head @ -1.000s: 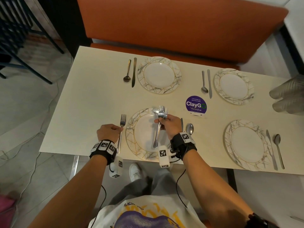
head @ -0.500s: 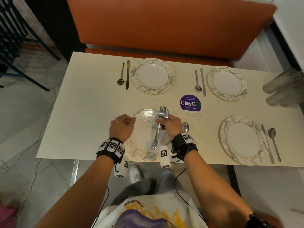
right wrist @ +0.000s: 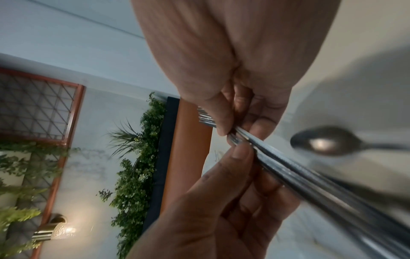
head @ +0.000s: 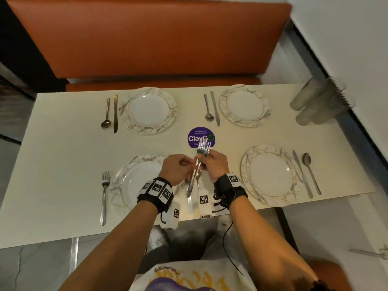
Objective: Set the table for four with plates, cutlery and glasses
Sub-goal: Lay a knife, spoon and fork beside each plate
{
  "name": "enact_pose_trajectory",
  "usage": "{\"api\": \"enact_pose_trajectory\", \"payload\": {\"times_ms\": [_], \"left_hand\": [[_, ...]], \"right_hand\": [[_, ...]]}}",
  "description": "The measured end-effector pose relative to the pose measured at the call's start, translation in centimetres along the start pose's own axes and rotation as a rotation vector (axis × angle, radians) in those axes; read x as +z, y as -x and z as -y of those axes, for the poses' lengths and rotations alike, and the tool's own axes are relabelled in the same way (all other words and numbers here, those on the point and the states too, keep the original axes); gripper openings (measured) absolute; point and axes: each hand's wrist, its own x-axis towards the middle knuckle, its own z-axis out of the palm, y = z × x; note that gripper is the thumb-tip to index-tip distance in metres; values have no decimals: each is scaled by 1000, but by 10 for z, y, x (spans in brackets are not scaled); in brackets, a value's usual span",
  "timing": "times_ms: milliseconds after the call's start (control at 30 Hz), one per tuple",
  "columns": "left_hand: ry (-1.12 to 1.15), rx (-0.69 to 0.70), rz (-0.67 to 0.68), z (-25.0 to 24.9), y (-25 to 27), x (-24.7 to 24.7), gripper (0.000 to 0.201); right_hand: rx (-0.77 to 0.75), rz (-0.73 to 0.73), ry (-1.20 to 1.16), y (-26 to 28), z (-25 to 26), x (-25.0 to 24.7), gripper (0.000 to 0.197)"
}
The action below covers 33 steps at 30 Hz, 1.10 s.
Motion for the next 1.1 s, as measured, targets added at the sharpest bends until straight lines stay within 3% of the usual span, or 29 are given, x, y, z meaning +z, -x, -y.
{"api": "enact_pose_trajectory", "payload": {"times_ms": [100,133,467,700,900,1100], "left_hand": [[-23,-7,9,-19,-8,25,9],[-13,-21,19,-39,-20,63,10],[144,-147,22,-82,-44,147,11],[263,-260,-90,-74,-40,177,8],[37,-430,-166,-40,-36,189,22],[-76,-442,-141,-32,-29,200,18]], "right_hand": [[-7,0,1,-11,8,-30,20],[0,2,16,-26,14,-70,20],[78,146,105,-67,43,-170,16],[82,144,207,-85,46,-202,17],[89,152,215,-83,38,-217,16],[82,129,189,-77,30,-226,16]]}}
